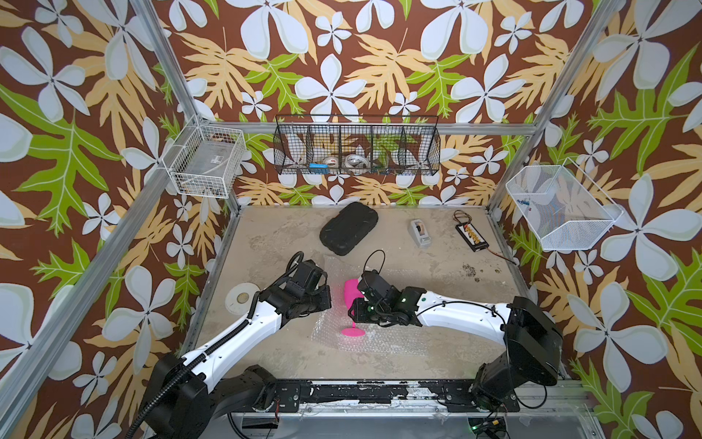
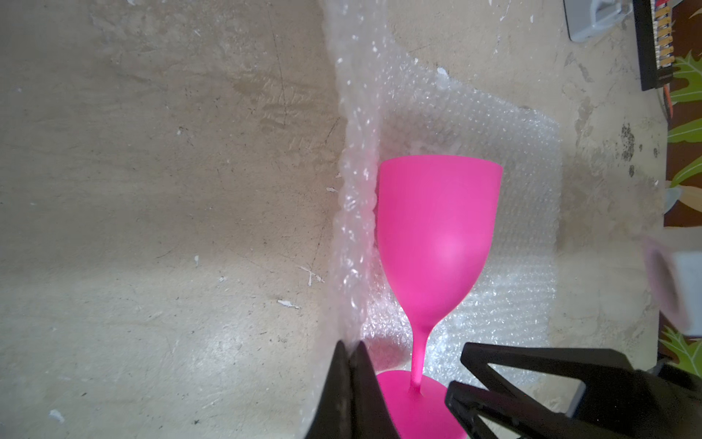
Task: Wrap wine glasses in bubble wrap
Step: Adjust the wine glass with the bubble wrap, then wrap the wine glass in bubble wrap.
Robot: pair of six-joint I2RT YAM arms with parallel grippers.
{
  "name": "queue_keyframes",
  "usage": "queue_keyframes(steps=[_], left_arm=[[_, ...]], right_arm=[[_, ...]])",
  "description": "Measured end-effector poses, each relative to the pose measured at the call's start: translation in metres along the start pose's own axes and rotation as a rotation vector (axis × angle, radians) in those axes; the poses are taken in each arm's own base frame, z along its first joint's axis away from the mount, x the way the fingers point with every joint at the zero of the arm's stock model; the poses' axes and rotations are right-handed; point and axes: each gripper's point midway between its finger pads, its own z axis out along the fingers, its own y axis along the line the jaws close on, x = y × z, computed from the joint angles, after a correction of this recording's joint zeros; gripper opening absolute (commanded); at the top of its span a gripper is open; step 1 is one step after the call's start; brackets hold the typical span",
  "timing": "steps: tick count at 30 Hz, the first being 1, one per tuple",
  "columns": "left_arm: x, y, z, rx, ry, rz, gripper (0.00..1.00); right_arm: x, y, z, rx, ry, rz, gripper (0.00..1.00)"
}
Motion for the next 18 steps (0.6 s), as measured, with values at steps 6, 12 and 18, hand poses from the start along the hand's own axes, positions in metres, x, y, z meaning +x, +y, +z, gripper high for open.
queue_keyframes(steps=[6, 12, 18], left_arm=[[0.007, -0.019, 0.002, 0.024, 0.025, -0.004, 0.0], [0.013, -0.034, 0.006, 0.032, 0.03, -0.036, 0.0], [0.017, -0.053, 0.011, 0.039, 0.041, -0.043, 0.0]], right_arm=[[-0.014, -0.018, -0.013, 0.009, -0.03, -0.01, 0.4], [-0.023, -0.033, -0.022, -0.008, -0.048, -0.024, 0.38], [-0.034, -0.028, -0.035, -0.088, -0.077, -0.029, 0.38]])
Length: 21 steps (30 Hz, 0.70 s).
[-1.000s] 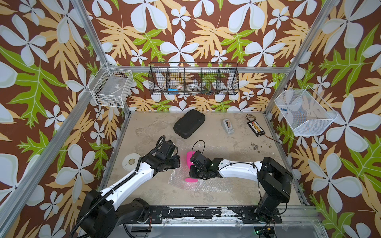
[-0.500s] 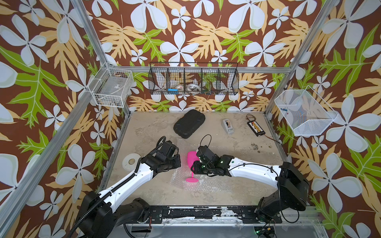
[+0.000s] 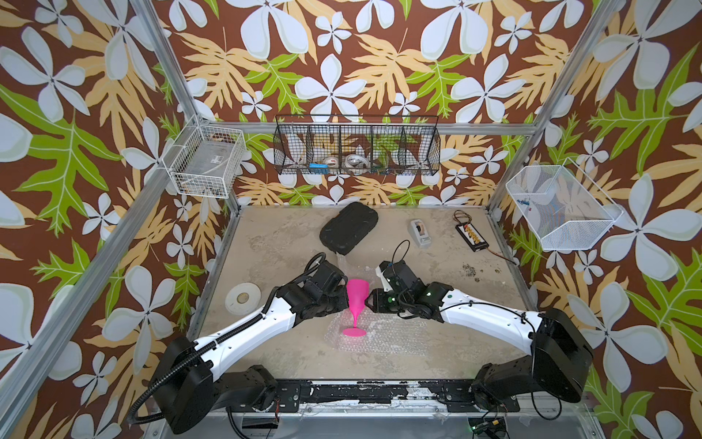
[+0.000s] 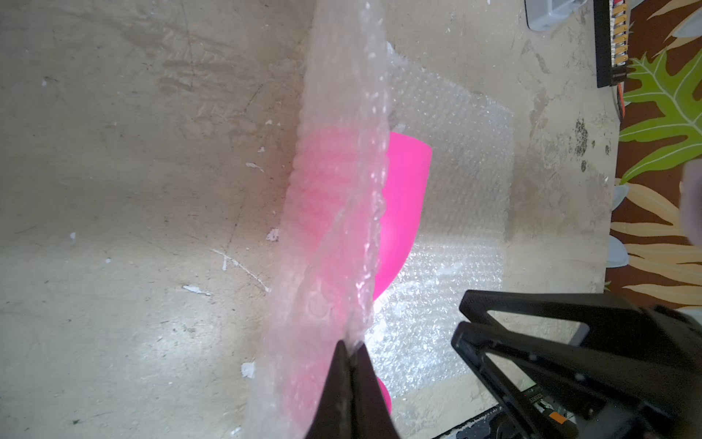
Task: Wrap wine glasses in bubble wrap
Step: Wrap the wine glass in bubble wrap.
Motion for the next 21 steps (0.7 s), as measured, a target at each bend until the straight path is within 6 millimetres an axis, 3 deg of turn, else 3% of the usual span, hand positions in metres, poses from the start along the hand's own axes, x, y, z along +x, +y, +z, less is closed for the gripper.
queue_keyframes(steps=[8, 21], left_arm=[[0.005, -0.015, 0.007, -0.003, 0.01, 0.011, 0.0], [0.007, -0.019, 0.011, -0.009, 0.008, 0.022, 0.0]], right_arm=[[-0.033, 0.027, 0.001, -0.067, -0.048, -0.022, 0.41], [-0.032, 0.034, 0.025, -0.081, -0.002, -0.025, 0.42]])
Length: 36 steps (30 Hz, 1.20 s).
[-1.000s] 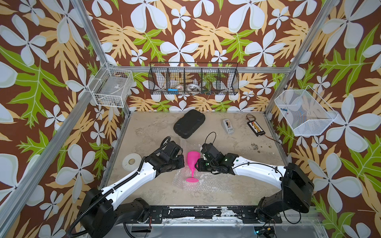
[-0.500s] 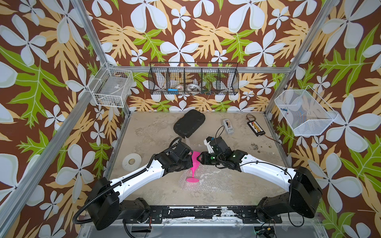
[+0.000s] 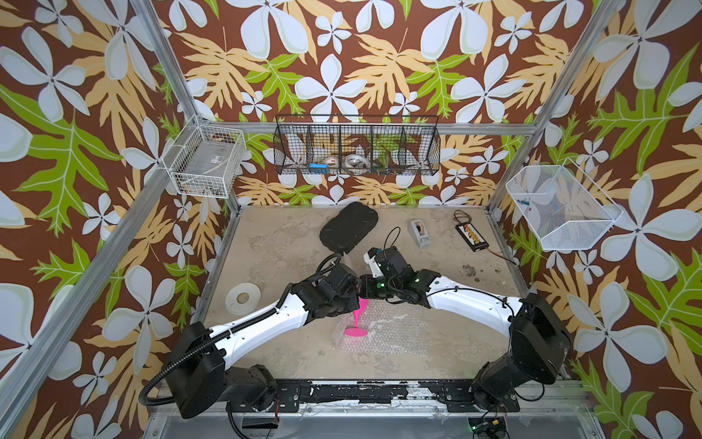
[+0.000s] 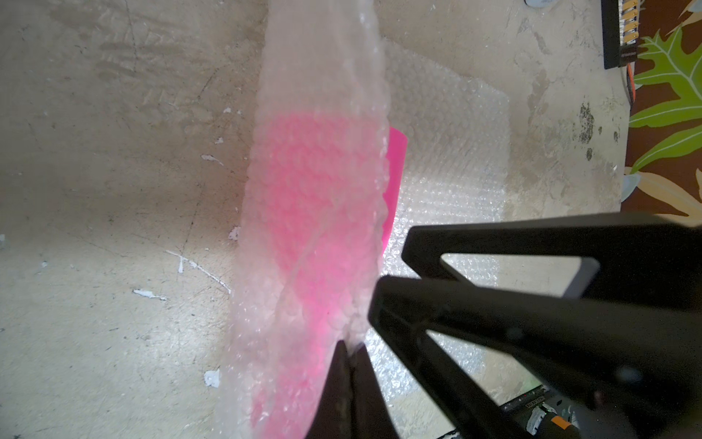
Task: Wrap wine glasses in bubble wrap
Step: Wrap the wine glass in bubble wrap.
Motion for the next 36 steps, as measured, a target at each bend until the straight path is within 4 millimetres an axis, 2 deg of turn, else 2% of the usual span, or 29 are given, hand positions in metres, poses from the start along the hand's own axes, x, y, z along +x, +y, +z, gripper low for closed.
queue_keyframes(steps=[6, 12, 18, 19, 22, 24, 27, 32, 36], left_arm=[[-0.001, -0.004, 0.0, 0.007, 0.002, 0.017, 0.0], [0.0, -0.005, 0.0, 0.009, 0.002, 0.023, 0.0], [-0.002, -0.007, -0.004, 0.021, -0.008, 0.022, 0.0], [-0.002, -0.007, -0.005, 0.023, -0.01, 0.022, 0.04], [-0.003, -0.009, -0.009, 0.033, -0.017, 0.023, 0.27], [-0.005, -0.011, -0.015, 0.044, -0.027, 0.021, 0.41], [-0.012, -0.012, -0.025, 0.051, -0.053, 0.028, 0.57], [-0.029, -0.002, -0.036, 0.04, -0.092, 0.042, 0.75], [-0.03, 0.003, -0.028, 0.017, -0.06, 0.125, 0.8]], right_arm=[[0.005, -0.003, 0.01, 0.006, 0.028, 0.003, 0.36], [0.004, -0.001, 0.013, 0.001, 0.03, 0.002, 0.17], [0.009, -0.005, 0.013, -0.012, 0.04, 0.009, 0.07], [0.009, -0.005, 0.013, -0.014, 0.039, 0.01, 0.07], [0.007, -0.005, 0.011, -0.022, 0.032, 0.008, 0.07], [0.006, -0.011, 0.008, -0.008, 0.024, 0.015, 0.07], [0.004, -0.018, 0.003, 0.0, 0.017, 0.025, 0.07], [0.001, -0.029, -0.008, -0.005, 0.009, 0.022, 0.07], [-0.001, -0.039, -0.015, -0.012, 0.007, 0.023, 0.08]])
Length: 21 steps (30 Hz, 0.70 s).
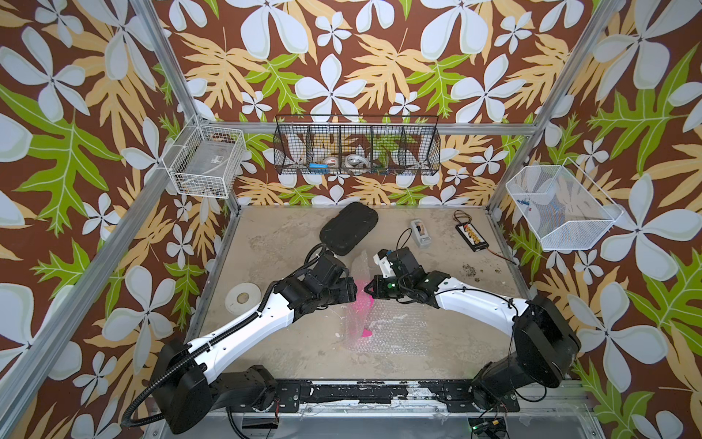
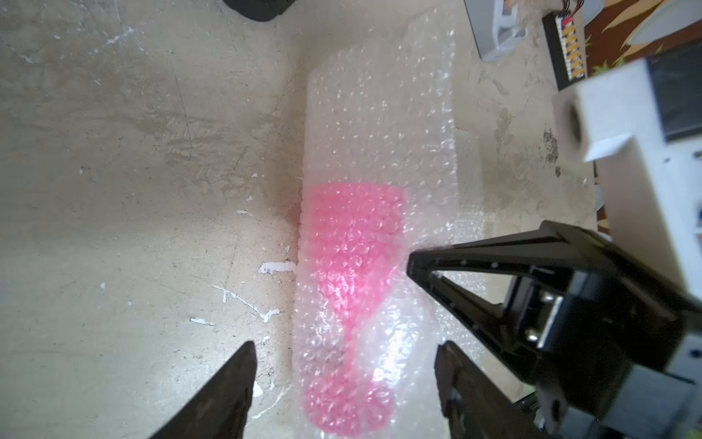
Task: Wrap wine glasses in bubble wrap
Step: Wrap the wine glass in bubble wrap.
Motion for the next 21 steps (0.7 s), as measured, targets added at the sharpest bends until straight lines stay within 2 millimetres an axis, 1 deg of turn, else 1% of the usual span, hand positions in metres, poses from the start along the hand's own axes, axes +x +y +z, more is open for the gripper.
queue_keyframes(steps=[1, 3, 4, 10, 13, 17, 21], left_arm=[[0.003, -0.001, 0.004, 0.004, 0.021, 0.026, 0.82], [0.007, 0.001, 0.013, -0.005, 0.047, 0.067, 0.89], [0.009, 0.0, 0.017, -0.005, 0.057, 0.092, 0.89], [0.008, -0.009, 0.042, 0.018, 0.085, 0.149, 0.89], [0.01, -0.008, 0.054, 0.006, 0.1, 0.174, 0.89], [0.01, -0.007, 0.065, -0.01, 0.107, 0.194, 0.9], [0.007, -0.008, 0.07, -0.015, 0.098, 0.203, 0.9]], right_arm=[[-0.001, -0.004, -0.002, 0.001, -0.001, -0.001, 0.09], [0.0, -0.011, -0.005, 0.0, 0.003, 0.005, 0.09], [0.0, -0.015, -0.005, 0.004, 0.004, 0.006, 0.1], [0.007, -0.036, -0.008, 0.021, 0.02, 0.016, 0.11], [0.012, -0.046, -0.009, 0.034, 0.027, 0.03, 0.11], [0.016, -0.051, -0.009, 0.043, 0.036, 0.036, 0.12], [0.02, -0.053, -0.008, 0.043, 0.042, 0.039, 0.14]])
